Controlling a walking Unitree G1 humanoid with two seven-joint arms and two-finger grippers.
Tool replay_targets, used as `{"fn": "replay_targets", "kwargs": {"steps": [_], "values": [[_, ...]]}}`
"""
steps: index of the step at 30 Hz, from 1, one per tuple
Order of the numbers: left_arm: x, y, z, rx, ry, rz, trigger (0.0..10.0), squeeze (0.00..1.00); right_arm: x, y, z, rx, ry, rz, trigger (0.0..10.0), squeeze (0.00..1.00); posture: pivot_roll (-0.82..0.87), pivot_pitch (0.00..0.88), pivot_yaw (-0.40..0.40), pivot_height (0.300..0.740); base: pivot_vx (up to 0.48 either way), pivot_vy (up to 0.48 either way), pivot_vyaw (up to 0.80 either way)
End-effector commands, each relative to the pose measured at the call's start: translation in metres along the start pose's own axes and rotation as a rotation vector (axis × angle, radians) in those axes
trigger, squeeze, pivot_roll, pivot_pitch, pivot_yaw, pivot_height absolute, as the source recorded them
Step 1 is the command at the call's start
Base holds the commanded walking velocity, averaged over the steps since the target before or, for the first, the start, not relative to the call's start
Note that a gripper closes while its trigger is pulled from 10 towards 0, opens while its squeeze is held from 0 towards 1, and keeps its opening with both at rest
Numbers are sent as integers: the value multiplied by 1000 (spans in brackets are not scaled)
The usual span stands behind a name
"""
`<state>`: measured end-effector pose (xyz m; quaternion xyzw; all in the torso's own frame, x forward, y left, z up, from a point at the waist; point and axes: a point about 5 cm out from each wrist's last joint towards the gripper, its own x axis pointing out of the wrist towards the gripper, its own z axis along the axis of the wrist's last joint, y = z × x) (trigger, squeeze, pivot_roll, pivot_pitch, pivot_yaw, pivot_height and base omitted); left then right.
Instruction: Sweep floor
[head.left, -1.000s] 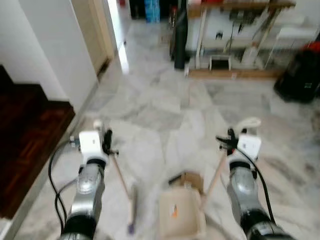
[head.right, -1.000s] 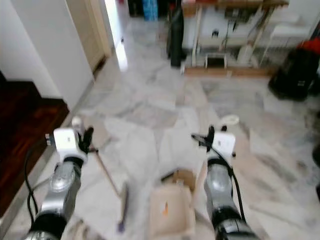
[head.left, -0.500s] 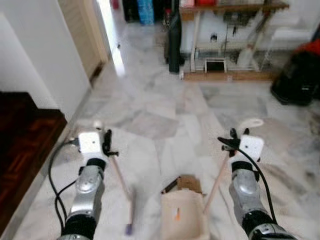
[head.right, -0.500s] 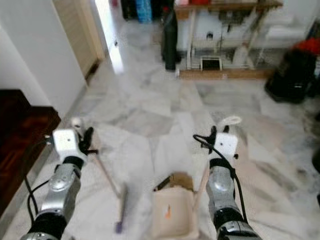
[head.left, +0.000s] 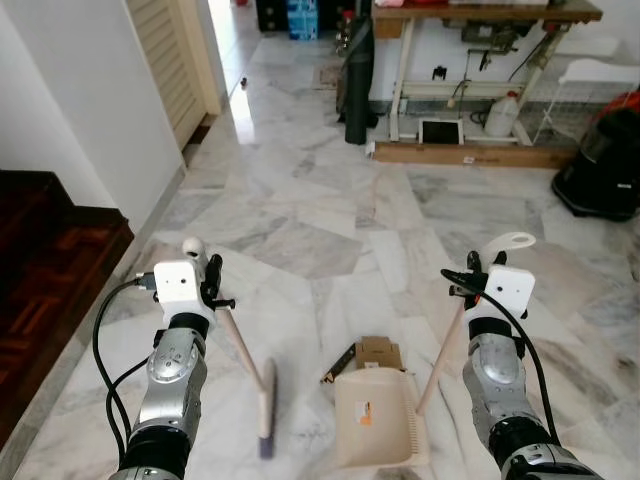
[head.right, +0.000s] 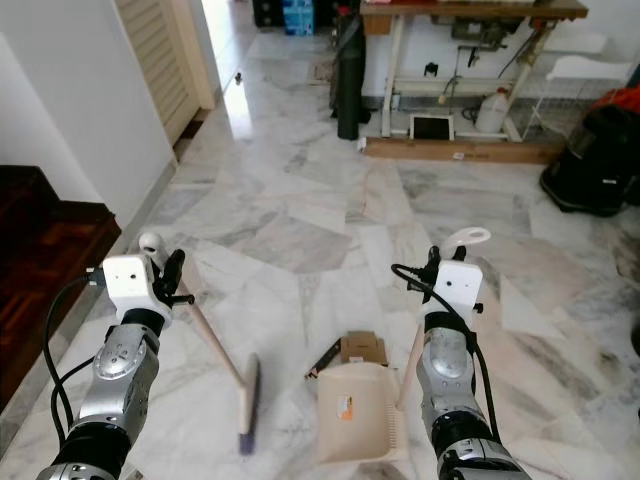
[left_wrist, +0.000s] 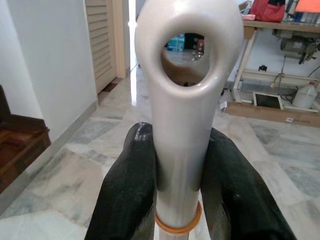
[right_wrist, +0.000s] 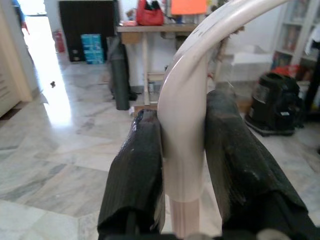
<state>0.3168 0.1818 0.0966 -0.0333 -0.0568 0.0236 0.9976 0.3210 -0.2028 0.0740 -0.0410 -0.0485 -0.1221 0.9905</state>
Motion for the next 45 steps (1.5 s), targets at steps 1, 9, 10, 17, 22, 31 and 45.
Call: {"fn": "replay_targets", "kwargs": {"steps": [1,9,10,17,22,31,45], "values": [[3,2,10,3,-45,2,10000,0,1,2,4,-9,-31,9,10000,0,26,10,30,740,0,0,0],[2,2,10,2,-46,-2,10000,0,-4,-4,-3,-46,-8,-8,10000,0,26,21,34,740,0,0,0],[2,2,10,1,-46,-4,10000,0,-5,-7,-4,-71,-7,-13,10000,0,26,22,35,740,0,0,0],[2,0,11,0,-43,-21,10000,0,-10,-11,-12,-101,23,-19,10000,0,25,29,37,740,0,0,0],[1,-2,11,-1,-43,-33,10000,0,-15,-17,-17,-116,39,-56,10000,0,32,33,43,740,0,0,0],[6,-9,11,-4,-36,-72,10000,0,-19,-21,-23,-133,72,-82,10000,0,48,43,47,740,0,0,0],[15,-11,16,-5,-29,-114,10000,0,-20,-22,-26,-144,83,-105,10000,0,58,60,65,740,0,0,0]]}}
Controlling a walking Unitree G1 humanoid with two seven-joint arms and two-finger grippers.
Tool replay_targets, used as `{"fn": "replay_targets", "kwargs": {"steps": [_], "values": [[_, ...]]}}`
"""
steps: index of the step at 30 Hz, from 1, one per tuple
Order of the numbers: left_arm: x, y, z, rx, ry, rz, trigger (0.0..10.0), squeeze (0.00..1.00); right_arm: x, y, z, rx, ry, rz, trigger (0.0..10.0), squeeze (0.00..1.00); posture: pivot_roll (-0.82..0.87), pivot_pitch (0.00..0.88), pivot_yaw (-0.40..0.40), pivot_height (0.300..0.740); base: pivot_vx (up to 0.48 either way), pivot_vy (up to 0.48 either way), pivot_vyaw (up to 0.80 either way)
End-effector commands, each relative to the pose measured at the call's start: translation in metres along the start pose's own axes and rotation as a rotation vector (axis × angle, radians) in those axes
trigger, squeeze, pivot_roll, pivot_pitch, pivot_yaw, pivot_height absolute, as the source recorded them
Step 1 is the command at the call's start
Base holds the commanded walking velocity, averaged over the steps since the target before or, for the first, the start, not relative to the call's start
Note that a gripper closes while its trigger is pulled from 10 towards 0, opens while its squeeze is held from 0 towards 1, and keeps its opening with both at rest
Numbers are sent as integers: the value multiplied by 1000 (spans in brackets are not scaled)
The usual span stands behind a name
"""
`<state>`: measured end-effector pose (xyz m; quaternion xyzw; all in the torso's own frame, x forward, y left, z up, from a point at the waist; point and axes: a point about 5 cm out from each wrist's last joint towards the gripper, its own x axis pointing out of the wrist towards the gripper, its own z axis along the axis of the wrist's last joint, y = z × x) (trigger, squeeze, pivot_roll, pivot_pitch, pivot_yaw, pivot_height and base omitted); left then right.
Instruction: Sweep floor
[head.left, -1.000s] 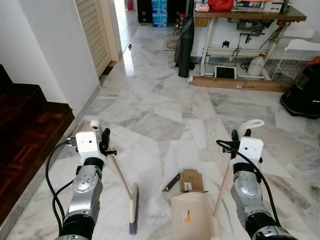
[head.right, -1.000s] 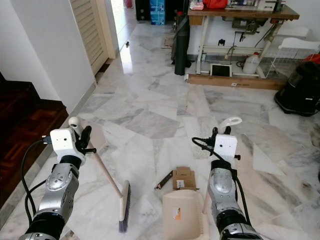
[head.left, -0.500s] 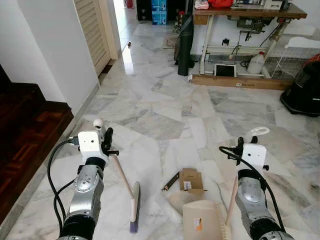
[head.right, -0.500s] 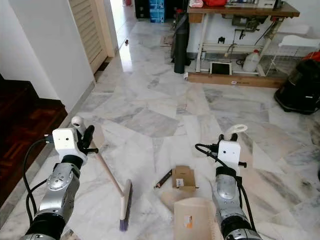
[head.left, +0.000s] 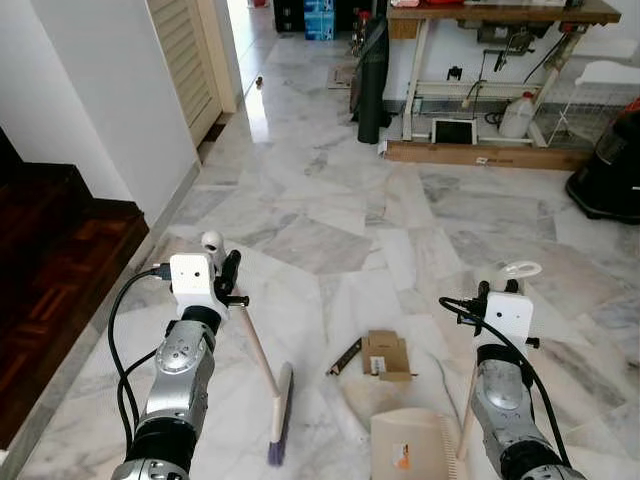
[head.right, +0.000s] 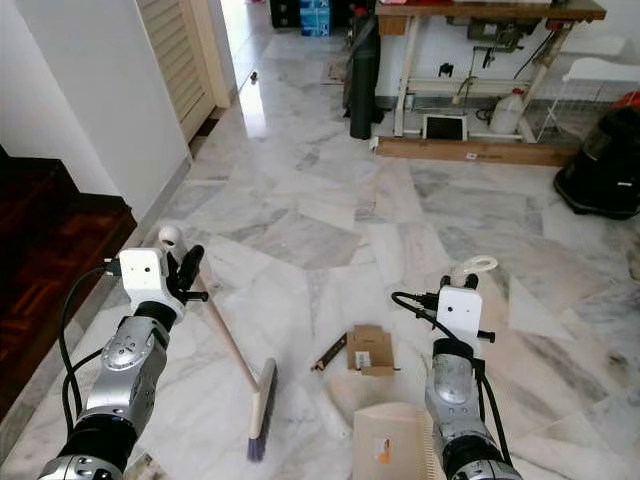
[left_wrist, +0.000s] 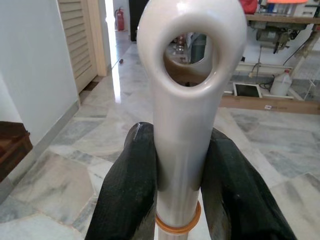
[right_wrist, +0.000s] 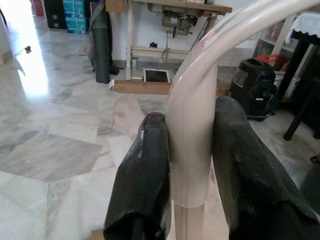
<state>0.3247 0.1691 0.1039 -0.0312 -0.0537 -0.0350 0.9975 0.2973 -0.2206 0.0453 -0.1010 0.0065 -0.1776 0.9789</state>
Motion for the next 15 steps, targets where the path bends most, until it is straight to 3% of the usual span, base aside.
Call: {"fn": "replay_targets", "kwargs": {"steps": [1,15], "values": [[6,4,11,-1,-38,3,10000,0,1,-1,2,-5,-14,-4,10000,0,58,60,66,740,0,0,0],[5,4,4,-11,-4,-11,10000,0,-7,-12,-9,-27,11,-33,10000,0,55,33,78,740,0,0,0]]}}
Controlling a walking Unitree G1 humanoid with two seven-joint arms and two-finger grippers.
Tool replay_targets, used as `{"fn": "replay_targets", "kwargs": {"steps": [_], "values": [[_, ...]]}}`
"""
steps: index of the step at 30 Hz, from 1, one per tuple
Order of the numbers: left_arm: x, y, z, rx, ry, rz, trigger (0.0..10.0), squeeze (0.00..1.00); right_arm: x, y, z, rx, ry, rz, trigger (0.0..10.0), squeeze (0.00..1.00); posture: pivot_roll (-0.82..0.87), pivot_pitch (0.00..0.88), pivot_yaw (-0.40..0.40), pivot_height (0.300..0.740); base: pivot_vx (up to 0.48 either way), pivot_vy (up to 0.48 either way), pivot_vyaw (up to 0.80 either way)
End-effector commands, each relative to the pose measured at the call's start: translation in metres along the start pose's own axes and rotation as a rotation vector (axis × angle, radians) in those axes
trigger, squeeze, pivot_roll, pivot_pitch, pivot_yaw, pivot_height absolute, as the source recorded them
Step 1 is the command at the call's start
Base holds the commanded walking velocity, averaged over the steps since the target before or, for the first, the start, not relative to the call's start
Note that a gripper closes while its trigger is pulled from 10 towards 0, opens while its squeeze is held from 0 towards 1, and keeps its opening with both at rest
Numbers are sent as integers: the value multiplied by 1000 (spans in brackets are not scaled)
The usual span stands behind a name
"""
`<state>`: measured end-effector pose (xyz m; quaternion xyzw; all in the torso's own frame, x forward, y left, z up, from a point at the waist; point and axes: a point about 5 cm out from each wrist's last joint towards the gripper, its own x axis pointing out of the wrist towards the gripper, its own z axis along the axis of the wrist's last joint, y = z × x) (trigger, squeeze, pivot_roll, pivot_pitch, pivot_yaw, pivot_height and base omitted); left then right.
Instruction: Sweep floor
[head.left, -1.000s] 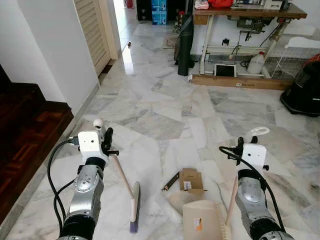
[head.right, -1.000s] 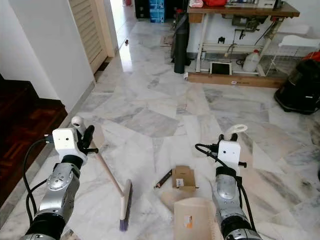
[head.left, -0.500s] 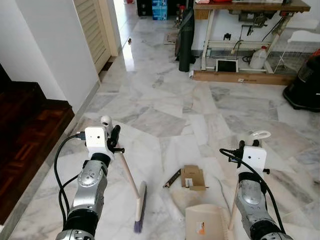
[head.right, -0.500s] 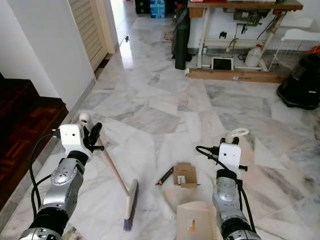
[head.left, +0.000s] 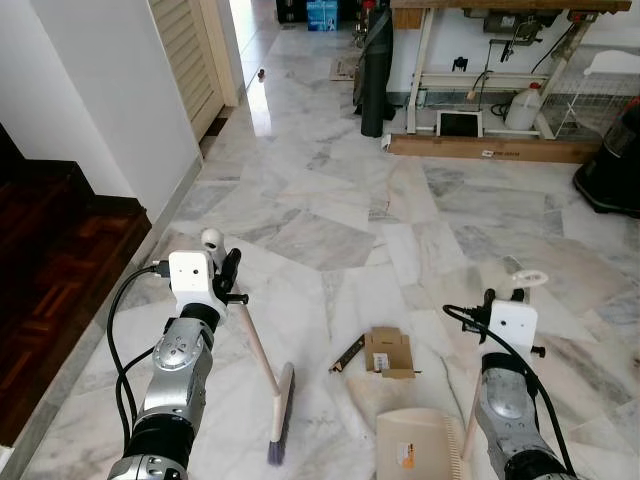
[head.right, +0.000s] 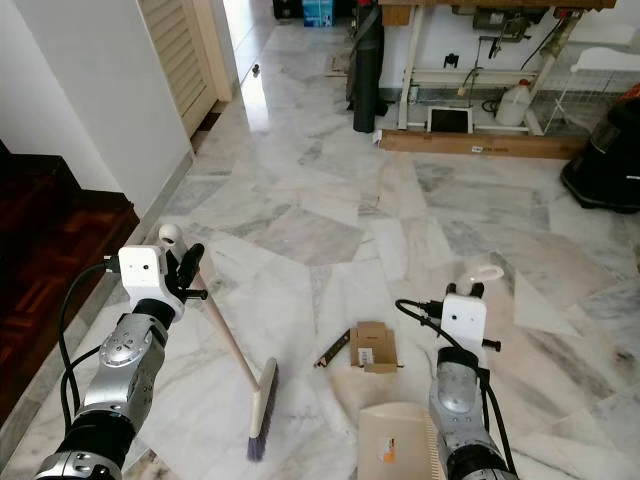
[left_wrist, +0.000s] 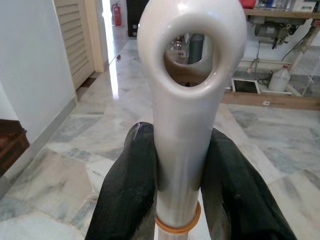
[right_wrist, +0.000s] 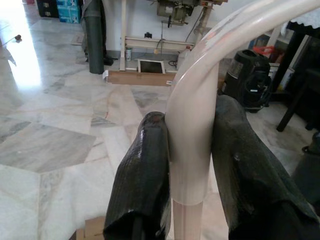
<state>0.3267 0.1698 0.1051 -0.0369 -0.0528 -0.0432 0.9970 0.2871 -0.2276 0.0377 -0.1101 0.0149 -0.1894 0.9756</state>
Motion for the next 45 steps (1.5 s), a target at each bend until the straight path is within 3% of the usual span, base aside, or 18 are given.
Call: {"fn": "replay_targets", "kwargs": {"steps": [1,16,28,34,45], "values": [[3,4,2,-13,-4,14,10000,0,1,-3,0,-4,-5,-10,10000,0,56,28,77,740,0,0,0],[18,8,-2,-59,26,28,10000,0,2,0,2,8,-10,-7,10000,0,43,3,82,740,0,0,0],[28,5,1,-30,17,13,10000,0,2,-1,5,16,-27,-5,10000,0,21,14,79,740,0,0,0],[34,-6,0,7,30,-23,10000,0,0,3,3,18,-23,13,10000,0,10,21,74,740,0,0,0],[38,-11,-2,-77,65,-98,10000,0,0,4,4,31,-27,24,10000,0,9,30,71,740,0,0,0]]}}
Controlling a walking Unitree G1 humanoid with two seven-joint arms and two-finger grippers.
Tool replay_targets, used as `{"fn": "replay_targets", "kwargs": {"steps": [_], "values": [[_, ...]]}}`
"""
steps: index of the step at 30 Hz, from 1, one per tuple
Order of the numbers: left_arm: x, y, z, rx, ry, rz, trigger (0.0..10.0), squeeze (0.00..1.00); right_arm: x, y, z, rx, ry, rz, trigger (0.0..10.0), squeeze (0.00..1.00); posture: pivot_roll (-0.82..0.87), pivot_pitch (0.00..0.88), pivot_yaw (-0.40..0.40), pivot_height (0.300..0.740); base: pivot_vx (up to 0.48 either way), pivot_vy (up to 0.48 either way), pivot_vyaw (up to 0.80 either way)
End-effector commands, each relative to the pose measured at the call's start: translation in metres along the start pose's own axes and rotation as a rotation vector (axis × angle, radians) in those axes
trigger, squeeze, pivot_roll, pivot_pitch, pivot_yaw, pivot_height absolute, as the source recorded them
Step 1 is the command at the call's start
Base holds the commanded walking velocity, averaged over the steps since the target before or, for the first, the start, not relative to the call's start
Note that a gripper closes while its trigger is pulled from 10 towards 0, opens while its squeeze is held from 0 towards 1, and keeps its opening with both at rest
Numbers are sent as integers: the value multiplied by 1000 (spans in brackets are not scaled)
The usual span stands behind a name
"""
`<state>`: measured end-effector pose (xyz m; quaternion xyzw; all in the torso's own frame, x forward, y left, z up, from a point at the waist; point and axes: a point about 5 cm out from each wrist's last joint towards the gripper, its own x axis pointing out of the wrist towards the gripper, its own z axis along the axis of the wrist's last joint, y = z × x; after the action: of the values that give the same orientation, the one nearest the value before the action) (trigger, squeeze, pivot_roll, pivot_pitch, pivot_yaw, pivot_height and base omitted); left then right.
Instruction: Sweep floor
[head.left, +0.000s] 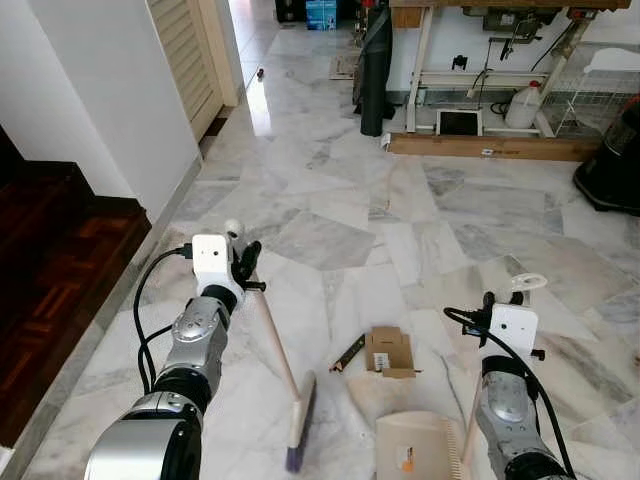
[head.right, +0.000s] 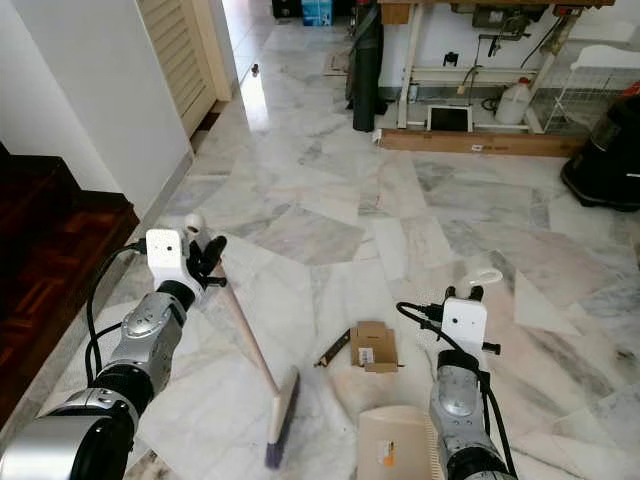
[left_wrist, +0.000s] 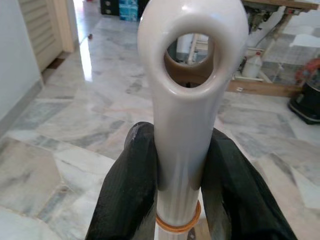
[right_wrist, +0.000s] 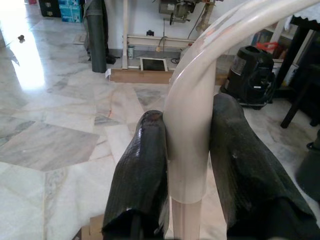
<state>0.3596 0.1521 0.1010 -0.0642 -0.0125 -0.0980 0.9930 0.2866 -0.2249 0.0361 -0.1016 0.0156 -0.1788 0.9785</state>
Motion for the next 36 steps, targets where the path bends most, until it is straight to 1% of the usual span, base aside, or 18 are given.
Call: {"fn": "replay_targets", "kwargs": {"steps": [1,3,5,6,9,11,15,17,18,21,22,27,31,32,33,35,36], "values": [[3,4,6,-11,-14,-6,10000,0,2,2,5,15,-28,5,10000,0,12,34,71,740,0,0,0],[1,3,3,-16,-1,-25,10000,0,2,3,5,17,-28,8,10000,0,14,36,71,740,0,0,0],[0,2,-3,-44,39,-47,10000,0,2,4,6,19,-29,10,10000,0,17,36,71,740,0,0,0],[0,2,-3,-44,39,-47,10000,0,2,4,6,19,-29,10,10000,0,17,36,71,740,0,0,0],[-5,7,-11,-119,83,-55,10000,0,2,6,6,24,-28,15,10000,0,17,36,69,740,0,0,0],[-7,10,-12,-132,89,-57,10000,0,2,7,6,26,-28,18,10000,0,18,36,69,740,0,0,0],[-8,15,-13,-227,99,-96,10000,0,4,7,8,29,-28,23,10000,0,27,41,67,740,0,0,0],[-9,15,-13,-238,102,-103,10000,0,4,8,8,30,-28,23,10000,0,27,41,67,740,0,0,0],[-9,16,-13,-261,106,-122,10000,0,4,8,8,31,-27,24,10000,0,30,44,68,740,0,0,0],[-10,16,-13,-286,111,-145,10000,0,4,10,8,33,-26,26,10000,0,35,45,67,740,0,0,0],[-11,16,-13,-309,111,-164,10000,0,4,11,8,34,-25,28,10000,0,35,45,67,740,0,0,0],[-15,17,-14,-345,116,-213,10000,0,3,13,9,38,-22,32,10000,0,44,51,66,740,0,0,0],[-16,18,-13,-338,110,-223,10000,0,4,14,9,39,-21,34,10000,0,48,52,66,740,0,0,0],[-16,20,-9,-325,90,-216,10000,0,4,15,9,40,-20,34,10000,0,47,54,68,740,0,0,0],[-16,20,-9,-325,90,-216,10000,0,4,15,9,40,-20,34,10000,0,47,54,68,740,0,0,0],[-15,28,5,-291,18,-179,10000,0,4,14,9,40,-19,33,10000,0,48,55,68,740,0,0,0],[-15,28,5,-291,18,-179,10000,0,4,14,9,40,-19,33,10000,0,48,55,68,740,0,0,0]]}}
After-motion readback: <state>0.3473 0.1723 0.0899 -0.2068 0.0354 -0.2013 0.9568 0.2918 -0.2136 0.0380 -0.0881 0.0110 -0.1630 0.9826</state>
